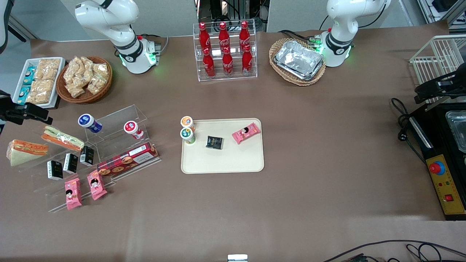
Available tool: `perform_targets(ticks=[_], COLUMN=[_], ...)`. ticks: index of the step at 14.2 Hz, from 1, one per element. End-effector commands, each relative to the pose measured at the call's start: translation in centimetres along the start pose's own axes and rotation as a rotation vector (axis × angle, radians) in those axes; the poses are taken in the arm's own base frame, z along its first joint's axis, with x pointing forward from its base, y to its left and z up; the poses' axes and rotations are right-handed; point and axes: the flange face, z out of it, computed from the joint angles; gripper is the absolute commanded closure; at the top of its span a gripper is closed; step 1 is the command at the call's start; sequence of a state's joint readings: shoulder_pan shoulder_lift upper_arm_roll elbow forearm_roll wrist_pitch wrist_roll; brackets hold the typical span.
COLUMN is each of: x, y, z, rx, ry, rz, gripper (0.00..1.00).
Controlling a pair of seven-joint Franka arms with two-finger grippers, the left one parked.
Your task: Place sandwich on tray
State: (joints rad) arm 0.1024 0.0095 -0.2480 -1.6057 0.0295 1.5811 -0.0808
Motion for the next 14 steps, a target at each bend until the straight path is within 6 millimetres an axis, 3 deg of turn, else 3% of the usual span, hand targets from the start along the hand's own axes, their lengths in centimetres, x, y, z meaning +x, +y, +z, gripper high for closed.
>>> perform_targets(ticks=[1,8,12,14], x=[-0.5,-0.2,-0.3,0.2], y=[0.2,0.9,4.5,5.1], z=[-0.9,-0.7,-1.2,-0.5], rx=[0.005,-0.008,-0.016,-0.074], ry=[0.001,0.005,0.037,0.035], rz=[-0.006,0.03,0.25,0.355], gripper=[0.0,0.0,0.0,0.0])
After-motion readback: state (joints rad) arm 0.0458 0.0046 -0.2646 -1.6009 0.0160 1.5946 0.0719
